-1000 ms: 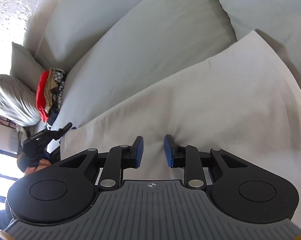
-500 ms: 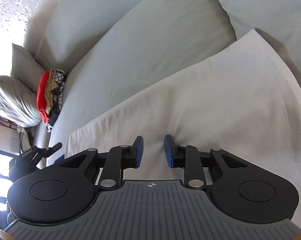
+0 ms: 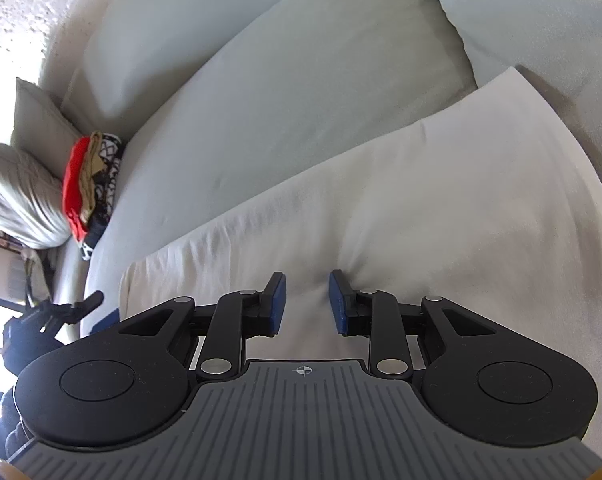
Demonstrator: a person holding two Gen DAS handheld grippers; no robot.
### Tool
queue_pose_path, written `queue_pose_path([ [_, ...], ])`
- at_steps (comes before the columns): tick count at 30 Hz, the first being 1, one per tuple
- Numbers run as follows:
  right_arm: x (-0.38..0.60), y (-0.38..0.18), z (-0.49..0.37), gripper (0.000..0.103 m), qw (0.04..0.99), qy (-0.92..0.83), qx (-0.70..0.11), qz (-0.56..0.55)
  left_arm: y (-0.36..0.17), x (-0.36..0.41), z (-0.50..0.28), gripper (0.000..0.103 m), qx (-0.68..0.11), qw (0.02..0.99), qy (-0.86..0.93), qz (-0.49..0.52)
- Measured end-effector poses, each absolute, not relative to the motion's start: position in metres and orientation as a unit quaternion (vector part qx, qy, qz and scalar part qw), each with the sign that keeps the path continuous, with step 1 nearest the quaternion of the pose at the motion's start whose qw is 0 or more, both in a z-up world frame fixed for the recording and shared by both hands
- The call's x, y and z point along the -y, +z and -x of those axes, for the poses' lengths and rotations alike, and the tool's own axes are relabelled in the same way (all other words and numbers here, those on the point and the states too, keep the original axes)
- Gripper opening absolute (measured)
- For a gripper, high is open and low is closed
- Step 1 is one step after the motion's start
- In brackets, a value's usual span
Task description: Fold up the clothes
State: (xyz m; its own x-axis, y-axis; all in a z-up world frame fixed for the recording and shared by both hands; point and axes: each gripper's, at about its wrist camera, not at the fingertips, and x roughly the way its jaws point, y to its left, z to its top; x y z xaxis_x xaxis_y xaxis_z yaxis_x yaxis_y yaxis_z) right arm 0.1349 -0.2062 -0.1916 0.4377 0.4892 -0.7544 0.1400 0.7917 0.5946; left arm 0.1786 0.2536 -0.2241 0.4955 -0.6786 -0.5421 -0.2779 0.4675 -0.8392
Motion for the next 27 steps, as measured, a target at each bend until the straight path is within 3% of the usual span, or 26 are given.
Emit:
queue_pose_path([
  [6, 0.205, -0.191, -0.135, 0.03, 0.793, 0.108, -0.52, -0.298, -0.221, -0.25, -0.178, 0.029, -0.508, 0.734, -0.121, 0.434],
  [15, 0.203, -0.191, -0.136, 0.031, 0.795, 0.104, -0.521, -0.291, -0.216, -0.231, -0.194, 0.028, -0.481, 0.708, -0.203, 0.475],
  [22, 0.2, -0.19, -0.135, 0.034, 0.798, 0.103, -0.521, -0.287, -0.225, -0.214, -0.211, 0.03, -0.509, 0.714, -0.168, 0.45],
  [27, 0.199, -0.19, -0.135, 0.036, 0.8, 0.105, -0.519, -0.282, -0.243, -0.215, -0.226, 0.032, -0.476, 0.669, -0.189, 0.539],
])
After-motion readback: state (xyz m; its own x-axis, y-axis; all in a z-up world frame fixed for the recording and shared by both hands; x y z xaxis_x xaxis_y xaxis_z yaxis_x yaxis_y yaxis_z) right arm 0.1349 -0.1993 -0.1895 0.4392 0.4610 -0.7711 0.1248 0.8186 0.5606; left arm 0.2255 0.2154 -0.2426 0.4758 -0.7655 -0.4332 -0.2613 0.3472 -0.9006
